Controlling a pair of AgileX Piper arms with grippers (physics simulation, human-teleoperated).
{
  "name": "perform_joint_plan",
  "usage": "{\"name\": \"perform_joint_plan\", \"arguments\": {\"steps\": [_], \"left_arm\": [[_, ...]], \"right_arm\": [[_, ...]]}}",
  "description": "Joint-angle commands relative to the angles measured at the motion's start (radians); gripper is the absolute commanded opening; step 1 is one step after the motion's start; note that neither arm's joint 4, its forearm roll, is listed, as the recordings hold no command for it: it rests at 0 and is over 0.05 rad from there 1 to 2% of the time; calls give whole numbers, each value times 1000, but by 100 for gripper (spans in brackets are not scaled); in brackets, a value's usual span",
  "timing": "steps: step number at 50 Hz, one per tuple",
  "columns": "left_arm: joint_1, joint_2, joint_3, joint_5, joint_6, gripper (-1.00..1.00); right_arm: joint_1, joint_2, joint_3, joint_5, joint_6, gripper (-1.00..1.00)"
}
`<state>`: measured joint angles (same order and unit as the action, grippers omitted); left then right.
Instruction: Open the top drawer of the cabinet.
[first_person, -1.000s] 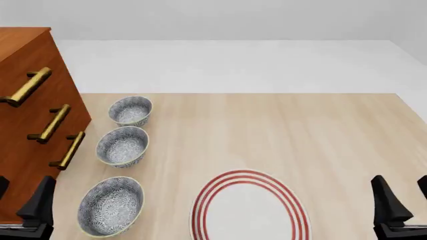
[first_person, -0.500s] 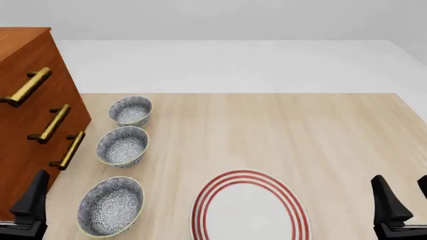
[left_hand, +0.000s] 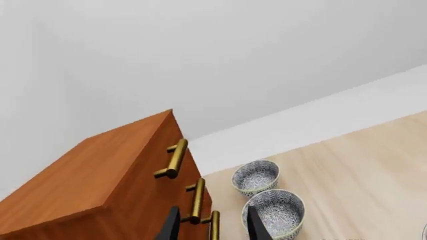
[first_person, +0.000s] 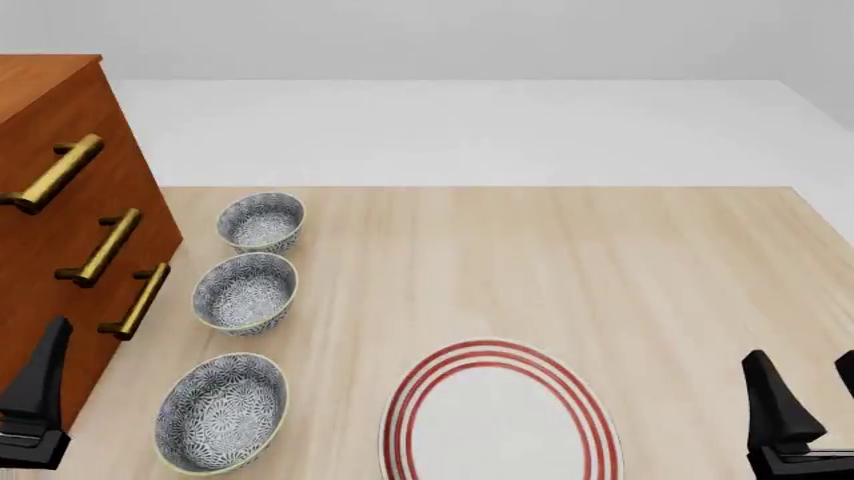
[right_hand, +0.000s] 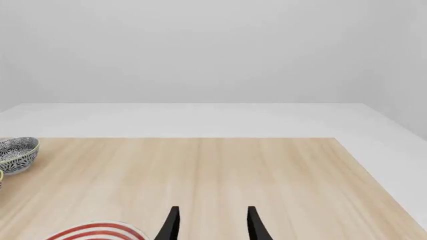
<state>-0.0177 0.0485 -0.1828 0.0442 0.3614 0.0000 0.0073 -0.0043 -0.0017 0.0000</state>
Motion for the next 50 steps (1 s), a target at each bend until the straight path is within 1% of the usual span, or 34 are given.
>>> {"name": "perform_joint_plan", "arguments": {"steps": [1,2,3,4,5,6,9,10,12,13,14,15,17,21,23,24,25,26,28,29,30,32,34,35,37,41,44,45,46,50], "left_arm": [[-4,22,-6,-30,179,100],[-4,23,-5,-31,179,100],[3,30,-20,-25,158,100],[-8,28,-8,-33,214,100],[-4,34,-17,-32,203,100],[-8,42,-10,-43,235,100],[-20,55,-8,-53,270,100],[-26,62,0,-64,292,100],[-29,76,0,-80,307,100],[-33,89,5,-92,330,100],[-33,99,3,-96,331,100],[-44,107,10,-108,356,100],[-49,124,12,-121,370,100],[-53,176,29,-181,446,100],[-52,186,25,-186,454,100],[-54,209,25,-201,476,100],[-51,217,19,-204,472,100],[-50,239,27,-224,498,100],[-46,249,27,-235,501,100],[-42,261,33,-254,527,100],[-44,263,22,-241,520,100],[-39,275,27,-262,553,100],[-36,283,18,-258,555,100],[-32,289,28,-278,583,100],[-31,298,17,-271,583,100],[-27,330,21,-297,608,100],[-26,341,21,-304,613,100],[-23,355,26,-324,630,100],[-22,358,20,-318,623,100],[-14,377,23,-340,643,100]], "right_arm": [[0,0,0,0,0,100],[0,0,0,0,0,100],[0,0,0,0,0,100],[0,0,0,0,0,100],[0,0,0,0,0,100],[0,0,0,0,0,100],[0,0,0,0,0,100],[0,0,0,0,0,100],[0,0,0,0,0,100],[0,0,0,0,0,100],[0,0,0,0,0,100],[0,0,0,0,0,100],[0,0,0,0,0,100],[0,0,0,0,0,100],[0,0,0,0,0,100],[0,0,0,0,0,100],[0,0,0,0,0,100],[0,0,0,0,0,100],[0,0,0,0,0,100],[0,0,0,0,0,100],[0,0,0,0,0,100],[0,0,0,0,0,100],[0,0,0,0,0,100],[0,0,0,0,0,100],[0,0,0,0,0,100],[0,0,0,0,0,100],[0,0,0,0,0,100],[0,0,0,0,0,100],[0,0,0,0,0,100],[0,0,0,0,0,100]]}}
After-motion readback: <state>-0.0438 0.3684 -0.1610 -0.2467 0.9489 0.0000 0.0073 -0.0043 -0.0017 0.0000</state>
